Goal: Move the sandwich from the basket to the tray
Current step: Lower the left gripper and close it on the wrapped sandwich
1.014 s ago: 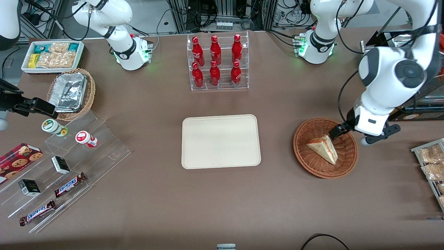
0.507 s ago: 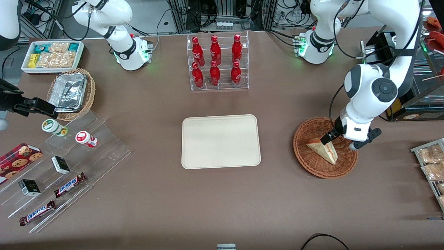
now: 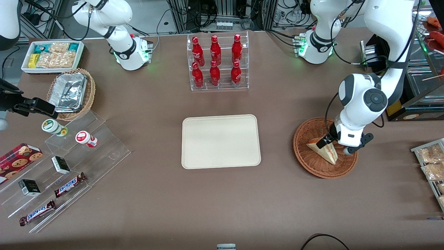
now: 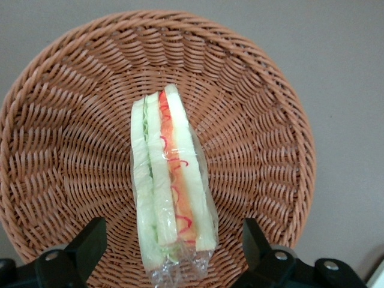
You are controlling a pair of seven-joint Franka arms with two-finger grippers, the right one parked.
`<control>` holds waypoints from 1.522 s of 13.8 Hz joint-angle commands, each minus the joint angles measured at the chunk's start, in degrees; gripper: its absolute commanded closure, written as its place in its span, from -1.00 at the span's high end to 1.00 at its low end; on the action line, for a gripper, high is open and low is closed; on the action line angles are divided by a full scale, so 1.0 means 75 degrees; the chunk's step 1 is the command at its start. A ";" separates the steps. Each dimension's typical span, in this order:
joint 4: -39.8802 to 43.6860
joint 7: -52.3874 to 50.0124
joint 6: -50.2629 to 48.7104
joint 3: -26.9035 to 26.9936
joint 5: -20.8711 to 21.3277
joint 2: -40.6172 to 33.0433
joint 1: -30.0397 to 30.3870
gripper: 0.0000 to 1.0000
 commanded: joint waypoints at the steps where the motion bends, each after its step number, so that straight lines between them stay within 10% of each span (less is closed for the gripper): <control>1: 0.0021 -0.0231 0.0193 0.0013 0.0143 0.0238 -0.0071 0.99; 3: 0.0009 -0.0243 0.0427 0.0013 0.0143 0.0368 -0.0071 0.83; 5: 0.0044 -0.0243 0.0393 0.0013 0.0143 0.0380 -0.0059 -0.37; 7: 0.0126 -0.0266 0.0357 0.0001 0.0143 0.0403 -0.0094 -0.94; 21: 0.2712 -0.0313 -0.3660 -0.0034 0.0999 -0.0183 -0.1264 -1.00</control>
